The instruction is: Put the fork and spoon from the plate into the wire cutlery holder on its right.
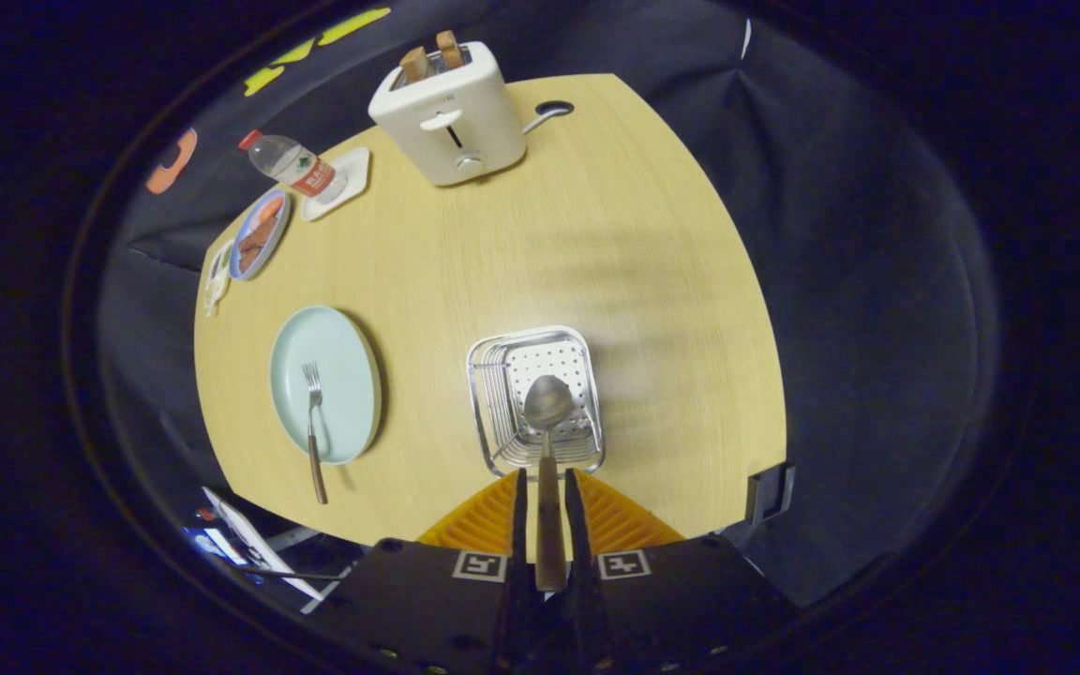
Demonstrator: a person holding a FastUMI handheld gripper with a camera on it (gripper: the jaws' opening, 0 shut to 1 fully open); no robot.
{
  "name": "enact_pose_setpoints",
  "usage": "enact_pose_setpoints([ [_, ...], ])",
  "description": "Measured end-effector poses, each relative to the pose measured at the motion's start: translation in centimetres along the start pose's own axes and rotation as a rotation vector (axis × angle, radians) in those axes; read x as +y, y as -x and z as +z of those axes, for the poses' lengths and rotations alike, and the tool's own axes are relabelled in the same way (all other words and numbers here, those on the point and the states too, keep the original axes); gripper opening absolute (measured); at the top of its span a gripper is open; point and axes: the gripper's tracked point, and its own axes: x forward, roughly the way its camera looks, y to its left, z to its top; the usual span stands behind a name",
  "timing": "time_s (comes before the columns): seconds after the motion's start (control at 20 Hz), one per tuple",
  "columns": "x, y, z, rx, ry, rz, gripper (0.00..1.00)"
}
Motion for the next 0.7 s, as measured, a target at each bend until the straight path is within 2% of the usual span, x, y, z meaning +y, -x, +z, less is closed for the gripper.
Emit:
enact_pose_setpoints([
  [0.05, 0.4, 0.6, 0.4, -0.045, 0.02, 0.005, 0.32],
  [0.1, 0.7, 1.3, 0.9, -0.089, 0.037, 0.005, 0.38],
  [0.15, 1.4, 2.0, 1.5, -0.144, 0.057, 0.014, 0.53],
  [0.25, 3.2, 3.5, 2.2, -0.264, 0.105, 0.03, 0.77],
  [0.45, 8.0, 5.5, 1.9, -0.457, 0.206, 0.072, 0.89],
  [0.7, 14.2, 6.6, 0.9, -0.657, 0.245, 0.129, 0.94],
])
